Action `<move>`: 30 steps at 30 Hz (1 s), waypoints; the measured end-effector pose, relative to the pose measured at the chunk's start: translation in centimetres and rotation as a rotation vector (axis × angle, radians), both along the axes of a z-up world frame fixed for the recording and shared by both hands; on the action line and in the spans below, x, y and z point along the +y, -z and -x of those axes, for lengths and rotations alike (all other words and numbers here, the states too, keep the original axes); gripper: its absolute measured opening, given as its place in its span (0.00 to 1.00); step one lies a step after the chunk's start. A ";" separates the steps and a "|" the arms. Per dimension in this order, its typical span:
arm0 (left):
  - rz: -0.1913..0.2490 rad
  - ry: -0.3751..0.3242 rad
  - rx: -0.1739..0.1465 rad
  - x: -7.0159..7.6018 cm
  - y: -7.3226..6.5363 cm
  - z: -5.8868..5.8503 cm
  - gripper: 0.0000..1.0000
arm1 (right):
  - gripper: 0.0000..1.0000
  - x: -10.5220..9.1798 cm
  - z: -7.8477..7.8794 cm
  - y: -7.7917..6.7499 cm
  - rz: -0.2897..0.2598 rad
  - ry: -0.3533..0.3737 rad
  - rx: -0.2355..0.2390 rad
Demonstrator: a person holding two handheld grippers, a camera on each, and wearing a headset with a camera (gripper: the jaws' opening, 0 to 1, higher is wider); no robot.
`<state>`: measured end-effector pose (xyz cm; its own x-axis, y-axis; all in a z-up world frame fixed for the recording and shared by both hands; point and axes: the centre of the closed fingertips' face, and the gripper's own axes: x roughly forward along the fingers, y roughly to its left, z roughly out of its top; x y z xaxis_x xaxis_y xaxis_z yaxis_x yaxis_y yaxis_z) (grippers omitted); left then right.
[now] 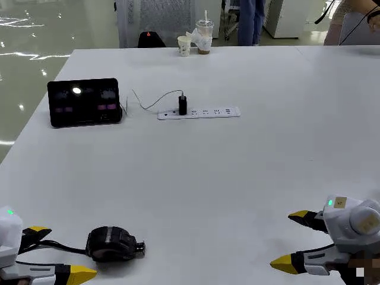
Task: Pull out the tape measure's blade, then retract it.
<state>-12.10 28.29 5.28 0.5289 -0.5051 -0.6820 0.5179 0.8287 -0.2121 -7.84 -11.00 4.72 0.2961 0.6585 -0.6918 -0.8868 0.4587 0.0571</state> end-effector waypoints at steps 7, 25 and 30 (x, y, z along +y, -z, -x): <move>-0.004 -0.002 -0.005 0.4 -0.3 0.1 0.99 | 0.99 -1.8 0.0 -0.8 -0.030 0.041 0.007; 0.004 0.010 0.002 0.3 -0.4 0.2 0.99 | 0.99 -4.6 1.3 0.4 0.029 0.064 0.019; -0.008 0.008 -0.009 0.6 -0.5 0.1 0.99 | 0.99 -4.3 1.3 0.1 0.021 0.067 0.018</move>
